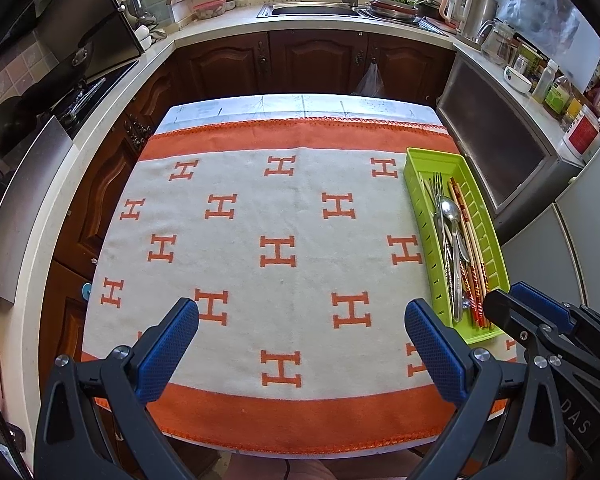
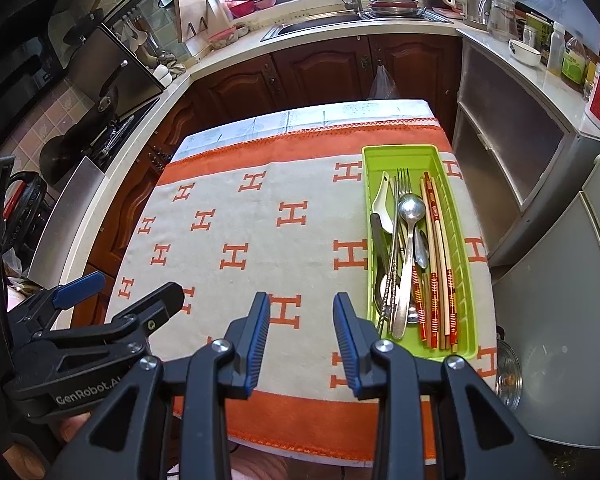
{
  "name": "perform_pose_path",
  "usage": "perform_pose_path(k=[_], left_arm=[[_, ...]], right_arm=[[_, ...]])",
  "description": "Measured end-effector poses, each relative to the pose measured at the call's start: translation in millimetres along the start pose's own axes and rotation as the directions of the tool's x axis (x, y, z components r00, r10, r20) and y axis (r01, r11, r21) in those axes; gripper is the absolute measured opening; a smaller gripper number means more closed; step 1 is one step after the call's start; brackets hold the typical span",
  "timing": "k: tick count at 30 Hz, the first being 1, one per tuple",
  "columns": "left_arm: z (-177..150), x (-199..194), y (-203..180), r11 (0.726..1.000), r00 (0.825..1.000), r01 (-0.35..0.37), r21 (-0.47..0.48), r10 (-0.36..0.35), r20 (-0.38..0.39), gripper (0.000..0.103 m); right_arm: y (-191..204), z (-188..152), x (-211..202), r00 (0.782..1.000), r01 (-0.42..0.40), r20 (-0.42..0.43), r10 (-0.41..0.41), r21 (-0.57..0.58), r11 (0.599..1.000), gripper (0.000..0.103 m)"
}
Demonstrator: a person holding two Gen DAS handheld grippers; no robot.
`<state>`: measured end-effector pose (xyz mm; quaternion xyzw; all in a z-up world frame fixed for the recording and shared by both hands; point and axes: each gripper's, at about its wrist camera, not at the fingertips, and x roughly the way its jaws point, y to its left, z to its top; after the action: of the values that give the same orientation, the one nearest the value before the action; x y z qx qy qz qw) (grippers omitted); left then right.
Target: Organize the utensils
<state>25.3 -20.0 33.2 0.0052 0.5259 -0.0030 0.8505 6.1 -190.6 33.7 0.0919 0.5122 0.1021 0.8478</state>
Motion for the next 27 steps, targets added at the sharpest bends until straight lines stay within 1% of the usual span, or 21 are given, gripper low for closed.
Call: perform_pose_path(k=[27], left_arm=[[-0.8,4.7,5.5,1.0,1.0,-0.006,-0.013,0.006,-0.023,0.102]], right_arm=[[5.0,-3.2,7.0,1.0,-0.006,-0.02,0.006,0.005,1.0,0.033]])
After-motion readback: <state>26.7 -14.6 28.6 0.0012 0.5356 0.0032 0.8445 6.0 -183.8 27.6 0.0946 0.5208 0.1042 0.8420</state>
